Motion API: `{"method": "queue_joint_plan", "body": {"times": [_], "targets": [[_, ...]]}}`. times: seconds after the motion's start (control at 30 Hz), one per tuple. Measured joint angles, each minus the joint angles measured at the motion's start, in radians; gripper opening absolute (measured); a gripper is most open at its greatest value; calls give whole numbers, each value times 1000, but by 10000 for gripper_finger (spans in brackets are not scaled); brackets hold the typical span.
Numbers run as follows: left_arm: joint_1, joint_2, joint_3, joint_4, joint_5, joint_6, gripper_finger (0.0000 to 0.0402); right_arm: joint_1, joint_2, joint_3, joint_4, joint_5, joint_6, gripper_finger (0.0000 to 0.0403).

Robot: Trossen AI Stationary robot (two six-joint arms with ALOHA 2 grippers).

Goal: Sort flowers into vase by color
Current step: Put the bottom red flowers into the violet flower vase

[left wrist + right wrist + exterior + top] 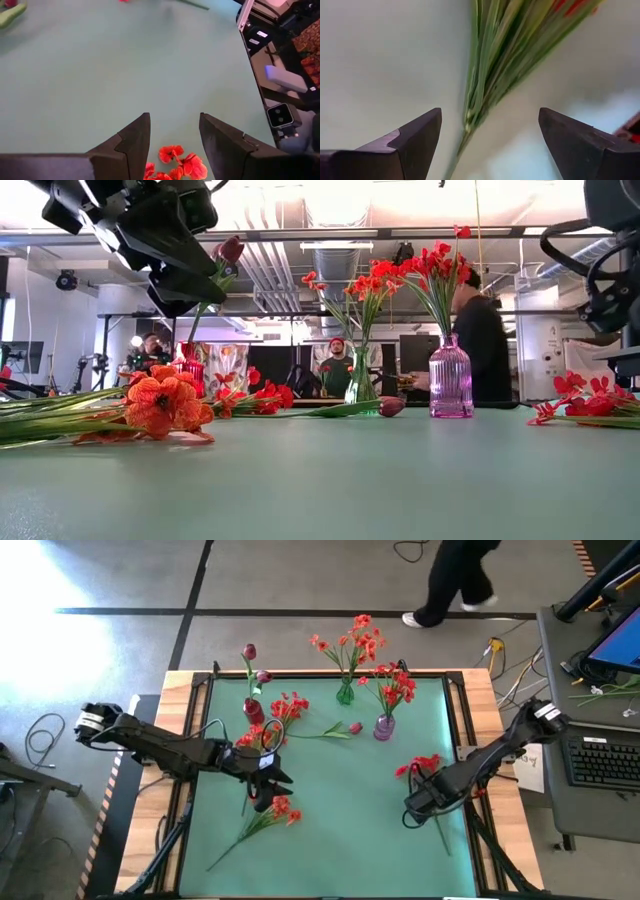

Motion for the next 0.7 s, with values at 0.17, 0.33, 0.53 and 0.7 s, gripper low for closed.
{"method": "queue_joint_plan", "body": {"times": [0.17,0.33,0.53,0.7], "targets": [[0,0,0,3,-54,31,158,-1,33,-12,21,40,-10,325],[0,0,0,6,-61,31,158,-1,70,-14,29,40,-17,324],[0,0,0,6,-78,38,158,-4,79,-15,65,52,-28,276],[0,2,0,7,-78,38,158,-9,76,-16,81,55,-30,196]]}}
